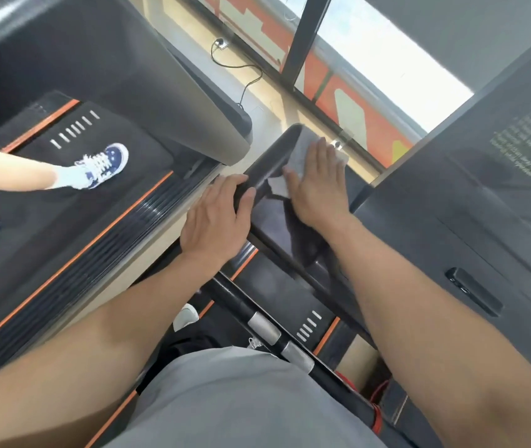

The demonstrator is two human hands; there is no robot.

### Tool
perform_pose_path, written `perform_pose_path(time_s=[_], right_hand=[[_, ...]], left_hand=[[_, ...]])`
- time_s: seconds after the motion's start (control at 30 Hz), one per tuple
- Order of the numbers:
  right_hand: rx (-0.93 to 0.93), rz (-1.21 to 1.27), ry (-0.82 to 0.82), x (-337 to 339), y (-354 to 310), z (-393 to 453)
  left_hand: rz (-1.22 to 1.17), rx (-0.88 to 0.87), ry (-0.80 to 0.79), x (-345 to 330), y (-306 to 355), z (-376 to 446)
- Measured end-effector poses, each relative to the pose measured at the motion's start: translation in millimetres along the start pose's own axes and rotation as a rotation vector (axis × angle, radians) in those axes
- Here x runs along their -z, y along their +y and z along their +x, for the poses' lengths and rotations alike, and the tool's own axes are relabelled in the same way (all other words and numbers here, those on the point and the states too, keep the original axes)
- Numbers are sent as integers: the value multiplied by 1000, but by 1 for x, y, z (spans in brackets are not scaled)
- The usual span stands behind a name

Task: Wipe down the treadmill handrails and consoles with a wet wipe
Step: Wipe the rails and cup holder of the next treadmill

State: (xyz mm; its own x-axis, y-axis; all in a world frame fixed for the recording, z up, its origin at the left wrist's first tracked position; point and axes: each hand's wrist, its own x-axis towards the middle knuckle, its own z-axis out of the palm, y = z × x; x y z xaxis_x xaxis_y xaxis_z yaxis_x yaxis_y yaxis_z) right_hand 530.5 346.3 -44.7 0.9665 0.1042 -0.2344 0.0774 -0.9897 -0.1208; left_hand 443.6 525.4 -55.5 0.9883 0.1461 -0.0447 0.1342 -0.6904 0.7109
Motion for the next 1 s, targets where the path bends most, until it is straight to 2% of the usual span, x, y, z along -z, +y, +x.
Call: perform_pose_path(time_s=[0.1,0.13,0.27,0.4,0.47,0.53,0.67,0.93,1.0], right_hand=[[-111,85,21,2,-2,8],[-85,106,37,-4,-11,-3],[266,-19,117,-42,-41,-79],[321,-275,62,-53,-32,-122],[319,-374,9,-46,-25,-131],[242,-405,-36,-41,-15,-131],[43,-257,19,-32,-15,-113],[80,-36,-78,-11,-20,-90],[117,-89,-93,-7,-10,-88]], left_hand=[[3,-17,16,0,0,-1],[4,-18,19,-1,-1,-2],[10,-30,40,-2,0,-2],[1,-31,55,0,1,-2],[15,-35,53,-1,1,-2],[39,-53,54,-1,0,-3],[49,-67,64,-2,-1,-2],[30,-69,69,-3,-2,-4],[33,-72,72,-2,-2,-4]])
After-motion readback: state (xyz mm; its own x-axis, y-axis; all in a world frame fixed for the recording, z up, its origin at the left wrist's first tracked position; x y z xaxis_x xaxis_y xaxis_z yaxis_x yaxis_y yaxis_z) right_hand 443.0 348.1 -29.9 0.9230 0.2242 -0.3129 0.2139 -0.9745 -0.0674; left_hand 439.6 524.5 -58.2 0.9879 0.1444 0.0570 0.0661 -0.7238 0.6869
